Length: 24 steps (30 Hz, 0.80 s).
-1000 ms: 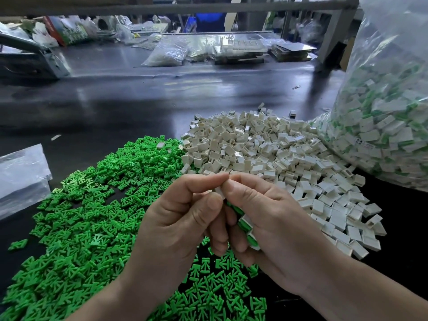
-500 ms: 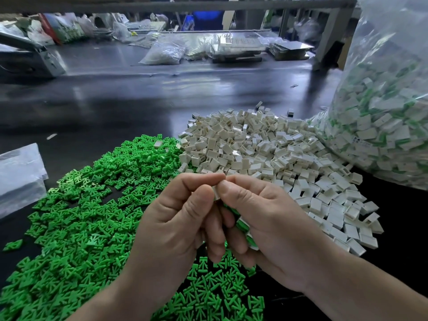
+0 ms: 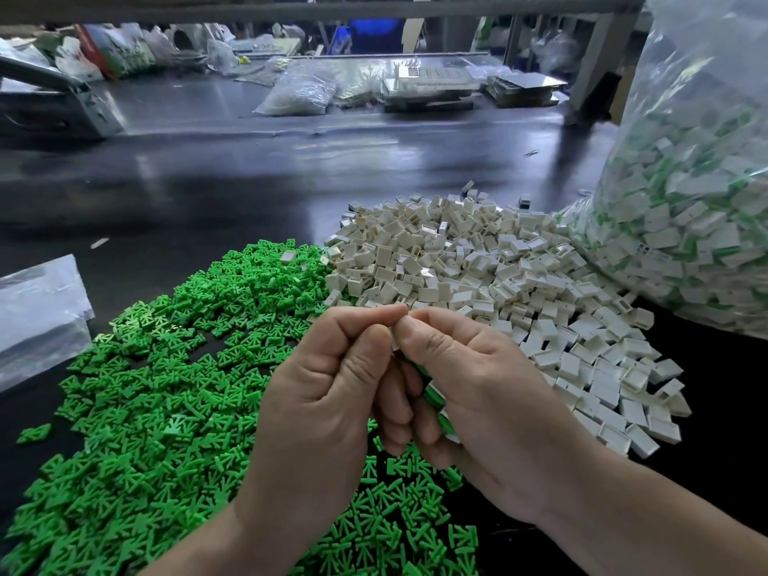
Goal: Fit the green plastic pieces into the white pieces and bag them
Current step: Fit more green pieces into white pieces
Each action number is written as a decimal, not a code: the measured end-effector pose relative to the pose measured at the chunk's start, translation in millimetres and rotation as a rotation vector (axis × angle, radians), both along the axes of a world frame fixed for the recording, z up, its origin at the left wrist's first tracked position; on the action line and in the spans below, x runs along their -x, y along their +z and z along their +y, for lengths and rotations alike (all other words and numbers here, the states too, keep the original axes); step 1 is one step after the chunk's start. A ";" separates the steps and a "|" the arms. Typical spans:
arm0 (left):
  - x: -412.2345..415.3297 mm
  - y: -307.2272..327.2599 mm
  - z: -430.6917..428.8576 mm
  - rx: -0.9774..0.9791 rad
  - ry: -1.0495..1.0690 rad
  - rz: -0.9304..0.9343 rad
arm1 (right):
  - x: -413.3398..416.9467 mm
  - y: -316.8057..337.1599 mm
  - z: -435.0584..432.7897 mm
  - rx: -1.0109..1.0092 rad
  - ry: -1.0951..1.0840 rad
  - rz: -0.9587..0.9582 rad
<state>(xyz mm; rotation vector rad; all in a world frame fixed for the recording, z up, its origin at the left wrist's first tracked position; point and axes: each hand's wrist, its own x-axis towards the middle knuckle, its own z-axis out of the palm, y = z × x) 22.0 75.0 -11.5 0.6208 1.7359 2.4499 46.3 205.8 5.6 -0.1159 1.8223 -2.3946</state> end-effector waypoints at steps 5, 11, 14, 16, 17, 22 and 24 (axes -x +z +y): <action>0.3 -0.6 -0.9 0.029 0.015 0.032 | 1.6 -1.5 -0.6 -0.011 0.005 0.012; 0.7 5.5 -8.3 0.096 -0.044 0.060 | 4.7 0.4 1.1 0.109 0.049 -0.046; 1.2 4.7 -12.6 0.377 0.158 0.248 | 4.4 -1.5 2.4 0.146 0.023 -0.092; 2.4 5.1 -14.0 0.480 0.270 0.339 | 3.9 -0.7 1.9 0.155 0.018 -0.095; 3.6 5.4 -15.1 0.512 0.306 0.369 | 3.5 0.2 1.6 0.156 0.019 -0.099; 7.1 8.7 -18.4 0.603 0.402 0.492 | 2.5 2.3 2.1 0.138 0.010 -0.134; 7.9 10.7 -19.2 0.648 0.429 0.544 | 2.2 2.4 1.7 0.141 0.008 -0.131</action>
